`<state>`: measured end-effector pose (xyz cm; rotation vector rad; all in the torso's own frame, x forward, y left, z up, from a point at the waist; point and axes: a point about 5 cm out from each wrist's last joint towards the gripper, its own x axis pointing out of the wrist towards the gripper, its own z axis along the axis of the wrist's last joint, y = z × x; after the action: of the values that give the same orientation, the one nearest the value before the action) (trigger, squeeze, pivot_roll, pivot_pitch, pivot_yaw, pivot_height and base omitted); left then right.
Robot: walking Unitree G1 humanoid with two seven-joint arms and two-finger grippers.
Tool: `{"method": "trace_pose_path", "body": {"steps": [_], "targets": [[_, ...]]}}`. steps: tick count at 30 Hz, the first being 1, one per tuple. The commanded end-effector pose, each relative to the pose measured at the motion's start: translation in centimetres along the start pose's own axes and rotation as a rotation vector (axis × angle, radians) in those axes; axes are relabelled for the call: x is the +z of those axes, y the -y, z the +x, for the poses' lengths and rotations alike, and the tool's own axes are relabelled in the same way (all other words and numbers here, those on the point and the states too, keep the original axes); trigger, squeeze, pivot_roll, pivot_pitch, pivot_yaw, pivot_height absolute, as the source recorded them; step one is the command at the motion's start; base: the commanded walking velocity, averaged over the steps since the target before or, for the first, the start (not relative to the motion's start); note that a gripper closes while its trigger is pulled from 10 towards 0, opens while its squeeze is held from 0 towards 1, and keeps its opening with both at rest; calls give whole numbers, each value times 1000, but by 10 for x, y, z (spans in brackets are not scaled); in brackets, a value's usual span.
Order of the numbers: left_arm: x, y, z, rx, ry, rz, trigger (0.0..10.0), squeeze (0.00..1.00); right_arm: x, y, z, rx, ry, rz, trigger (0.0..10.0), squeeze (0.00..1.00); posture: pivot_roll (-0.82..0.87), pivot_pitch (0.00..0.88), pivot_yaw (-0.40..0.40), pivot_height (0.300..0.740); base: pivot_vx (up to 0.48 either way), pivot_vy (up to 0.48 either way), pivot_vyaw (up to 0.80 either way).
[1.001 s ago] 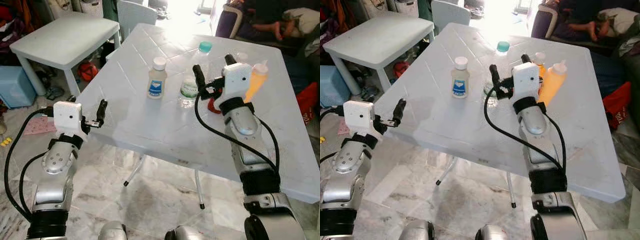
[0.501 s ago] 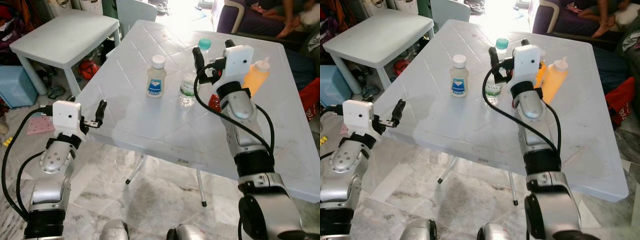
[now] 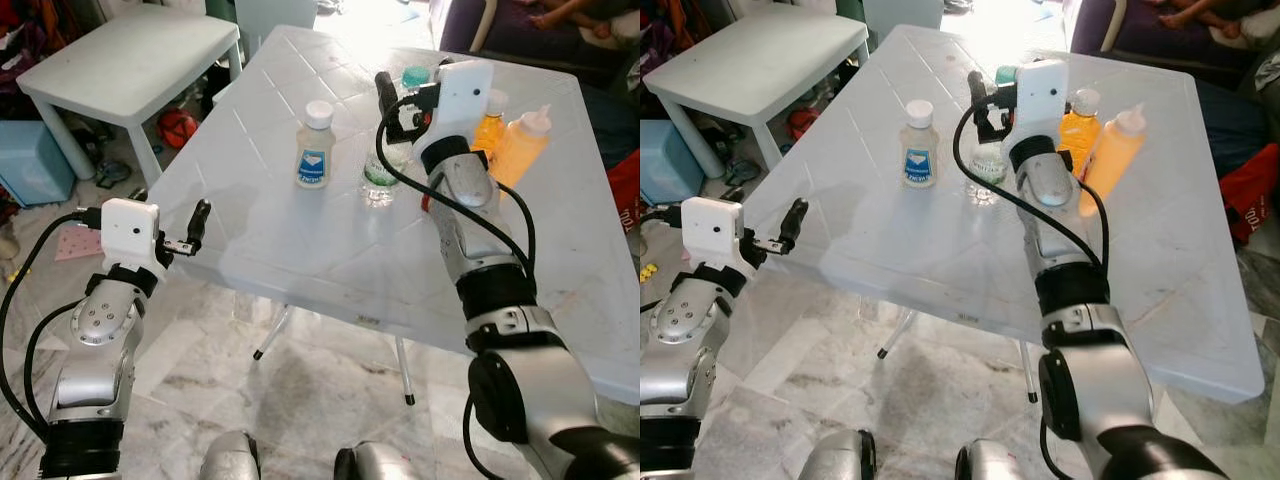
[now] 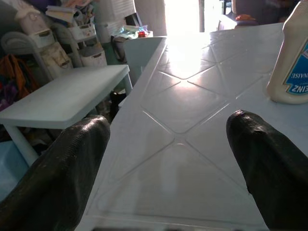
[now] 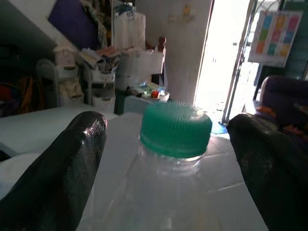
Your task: Restocking fridge
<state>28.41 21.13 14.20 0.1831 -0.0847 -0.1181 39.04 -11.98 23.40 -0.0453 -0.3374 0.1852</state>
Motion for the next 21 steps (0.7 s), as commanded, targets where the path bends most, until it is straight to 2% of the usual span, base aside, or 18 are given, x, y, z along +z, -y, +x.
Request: {"method": "trace_pose_path", "body": {"steps": [1, 4, 6, 13, 14, 16, 17, 18, 19, 21], "targets": [[1, 1, -2, -14, -7, 12, 10000, 0, 7, 4, 8, -25, 0, 46, 0, 0, 91, 140, -16, 740, 0, 0, 0], [1, 2, -2, -14, -7, 12, 10000, 0, 9, 4, 11, -22, 7, 51, 0, 0, 91, 140, -16, 740, 0, 0, 0], [1, 2, -1, -13, -8, 11, 10000, 0, 11, 5, 12, -24, 13, 23, 0, 0, 89, 140, -18, 740, 0, 0, 0], [0, 3, -1, -10, -11, 9, 10000, 0, 10, 2, 12, -21, 13, 34, 0, 0, 86, 140, -24, 740, 0, 0, 0], [0, 3, -1, -9, -11, 8, 10000, 0, 9, 1, 12, -20, 11, 40, 1765, 0, 86, 139, -26, 740, 0, 0, 0], [0, 3, -1, -8, -12, 8, 10000, 0, 9, -1, 11, -16, 13, 47, 1765, 0, 85, 139, -28, 740, 0, 0, 0], [0, 3, -1, -8, -12, 8, 10000, 0, 10, -3, 10, -11, 17, 45, 2235, 0, 84, 138, -28, 740, 0, 0, 0], [0, 3, -1, -8, -12, 8, 10000, 0, 10, -3, 10, -11, 17, 45, 2235, 0, 84, 138, -28, 740, 0, 0, 0], [0, 3, -1, -8, -12, 8, 10000, 0, 10, -3, 10, -9, 18, 44, 3255, 0, 82, 137, -28, 740, 0, 0, 0], [0, 3, 0, -8, -12, 8, 10000, 0, 10, -4, 9, -6, 19, 45, 3373, 0, 81, 136, -28, 740, 0, 0, 0]]}}
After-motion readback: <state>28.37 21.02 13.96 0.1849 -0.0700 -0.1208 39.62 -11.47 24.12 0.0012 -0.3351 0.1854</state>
